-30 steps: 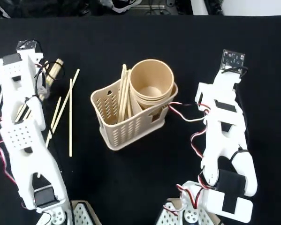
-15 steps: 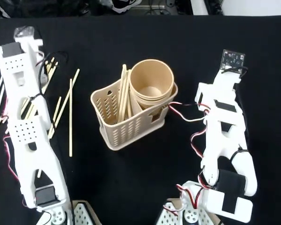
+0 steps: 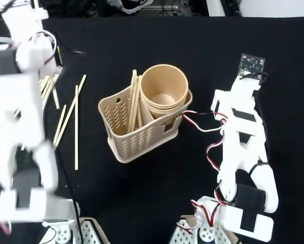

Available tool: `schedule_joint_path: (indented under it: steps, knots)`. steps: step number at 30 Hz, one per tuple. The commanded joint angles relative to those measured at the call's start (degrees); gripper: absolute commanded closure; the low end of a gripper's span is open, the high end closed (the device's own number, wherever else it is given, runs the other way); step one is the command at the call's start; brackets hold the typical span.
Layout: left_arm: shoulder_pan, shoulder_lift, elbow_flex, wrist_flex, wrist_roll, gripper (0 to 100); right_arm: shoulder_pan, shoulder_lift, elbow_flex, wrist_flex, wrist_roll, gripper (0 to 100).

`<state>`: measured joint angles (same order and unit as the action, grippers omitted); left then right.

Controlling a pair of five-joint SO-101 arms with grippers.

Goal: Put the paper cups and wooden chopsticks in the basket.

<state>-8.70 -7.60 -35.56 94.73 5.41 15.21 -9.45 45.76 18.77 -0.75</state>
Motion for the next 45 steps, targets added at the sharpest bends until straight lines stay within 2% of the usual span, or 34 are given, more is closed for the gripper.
schedule_joint_path:
  steps: [1,6,8,14,17,32,34,36,38,41,45]
  knots:
    - [4.79,-19.87,11.03,-8.53,0.70,97,0.09,-0.13,-0.31,-1.23,0.62,98.3]
    - [10.77,-40.97,37.85,-26.37,0.62,97,0.09,-0.13,-0.31,-1.23,0.62,98.3]
    - [13.23,-48.97,50.95,-37.10,0.62,97,0.09,-0.13,-0.31,-1.23,0.62,98.3]
    - [20.18,-68.84,89.27,-76.04,0.26,97,0.09,-0.13,-0.31,-1.23,0.62,98.3]
    - [23.08,-72.53,100.53,-84.48,0.18,97,0.00,-0.13,-0.31,-1.23,0.62,98.3]
    - [24.48,-67.25,105.45,-81.93,0.79,95,-0.18,-0.13,-0.31,-1.23,0.62,98.3]
    - [25.89,-66.55,103.96,-77.45,0.35,87,-0.09,-0.13,-0.31,-1.23,0.62,98.3]
    - [26.33,-65.67,99.65,-68.84,0.26,81,-0.09,-0.13,-0.31,-1.23,0.62,98.3]
    - [26.86,-64.88,93.58,-60.31,0.26,80,-0.09,-0.13,-0.31,-1.23,0.62,98.3]
    - [25.98,-63.56,82.77,-51.69,0.18,80,-0.18,-0.13,-0.31,-1.23,0.62,98.3]
    - [17.98,-59.16,68.97,-40.09,0.18,77,-0.09,-0.13,-0.31,-1.23,0.62,98.3]
